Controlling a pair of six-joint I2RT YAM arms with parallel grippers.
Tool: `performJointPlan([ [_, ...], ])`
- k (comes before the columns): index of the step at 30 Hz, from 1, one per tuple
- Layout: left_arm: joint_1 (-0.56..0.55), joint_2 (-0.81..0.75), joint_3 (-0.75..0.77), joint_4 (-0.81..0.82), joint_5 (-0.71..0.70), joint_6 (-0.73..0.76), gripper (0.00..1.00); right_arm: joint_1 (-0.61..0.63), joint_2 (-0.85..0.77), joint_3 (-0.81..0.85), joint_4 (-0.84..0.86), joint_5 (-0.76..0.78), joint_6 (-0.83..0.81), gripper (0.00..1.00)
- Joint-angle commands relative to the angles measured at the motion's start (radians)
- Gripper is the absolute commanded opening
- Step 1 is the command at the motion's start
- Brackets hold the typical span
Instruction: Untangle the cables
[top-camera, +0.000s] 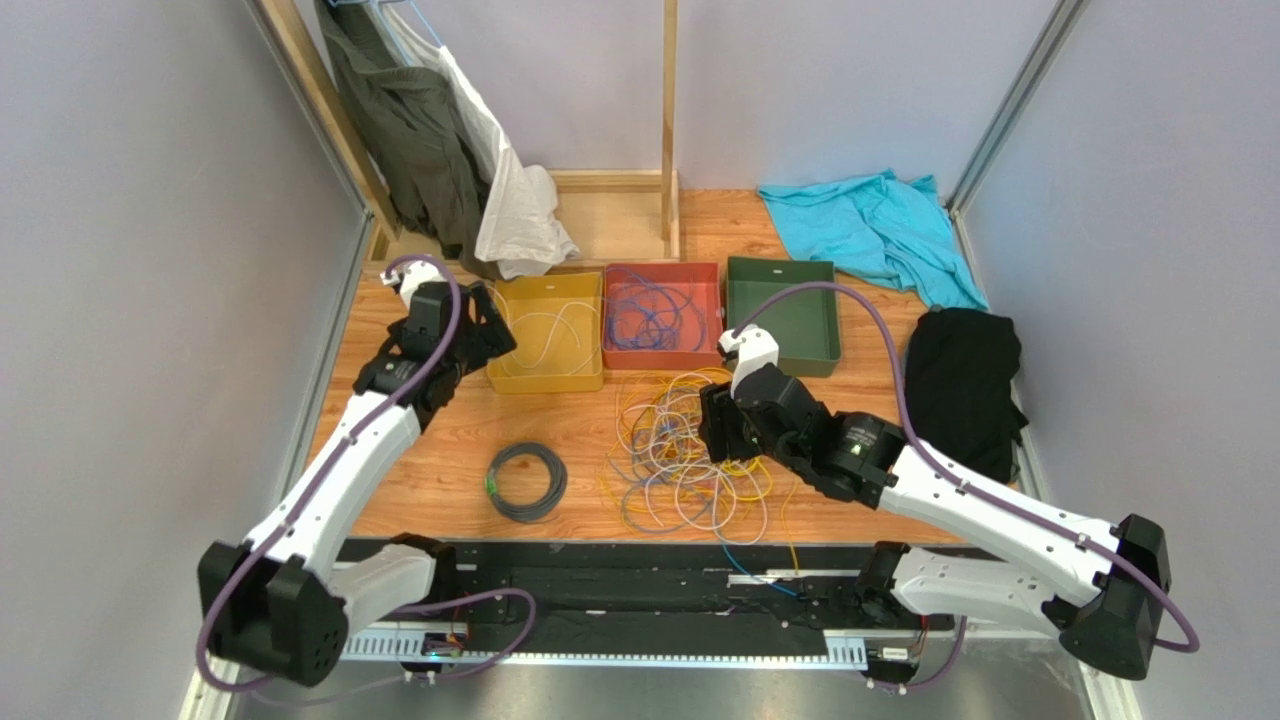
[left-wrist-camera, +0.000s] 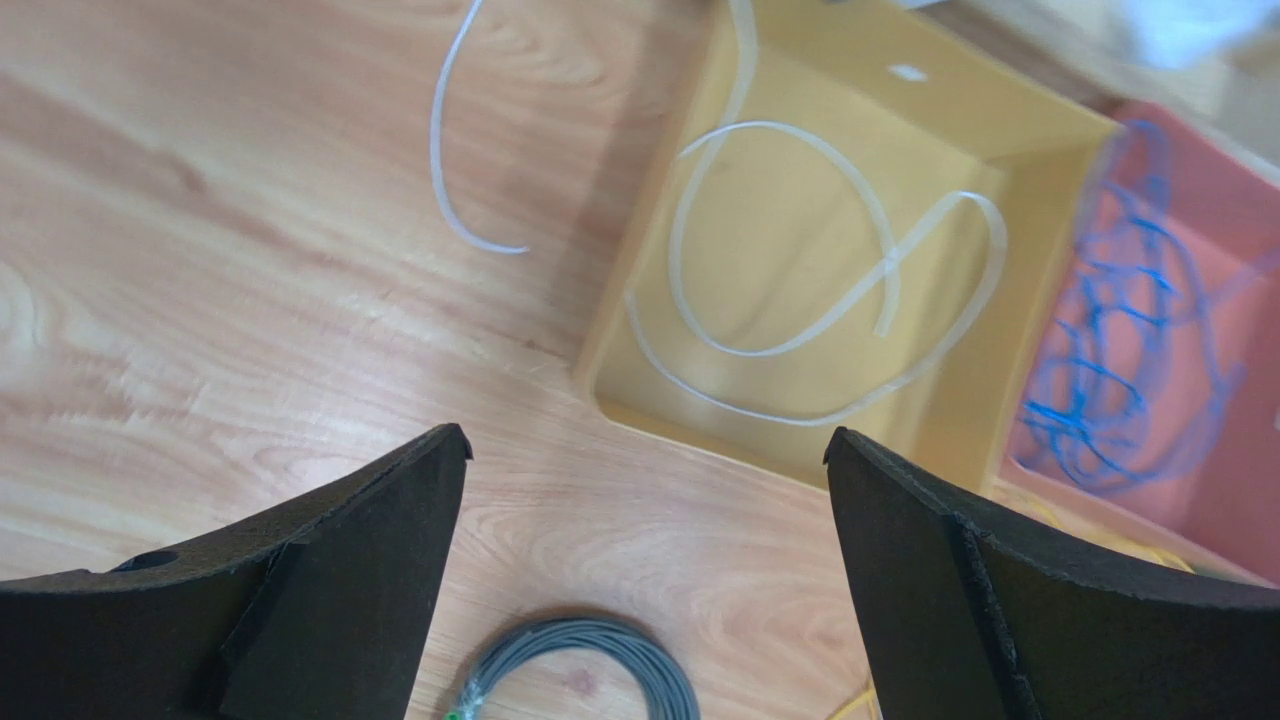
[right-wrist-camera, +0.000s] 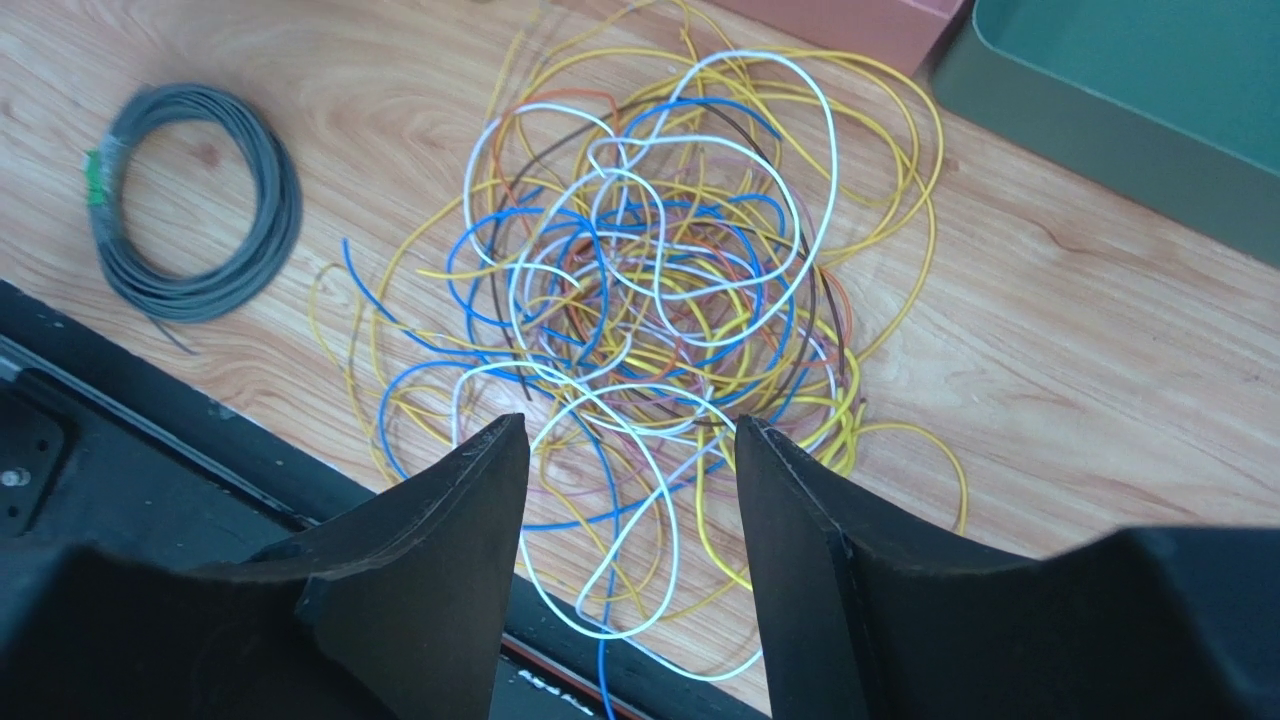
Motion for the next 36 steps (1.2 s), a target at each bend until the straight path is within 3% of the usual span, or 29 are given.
performJointPlan([
  [1,0.121,0.132,-0.019,0.063,0.129,-0.134,0.98,0.0,-0.017,0.066,0.003,-0.021,0.014,0.57],
  [7,0.262,0.284,-0.043,0.228,0.258,-0.259,0.98,-0.002,-0.065,0.065,-0.017,-0.032,0.026,0.57],
  [15,0.354,0.453,0.098,0.295,0.298,-0.267,0.97,-0.002,-0.074,0.065,-0.012,-0.015,-0.001,0.57],
  [21,0.408,0.568,0.119,0.47,0.391,-0.339,0.94,-0.002,-0.025,0.08,0.0,-0.009,-0.037,0.57],
  [27,0.408,0.521,0.155,0.292,0.378,-0.201,0.91,-0.002,-0.002,0.068,0.039,-0.002,-0.052,0.58],
  [36,0.41,0.453,-0.01,0.358,0.463,-0.335,0.87,-0.002,0.003,0.062,0.046,-0.02,-0.041,0.57],
])
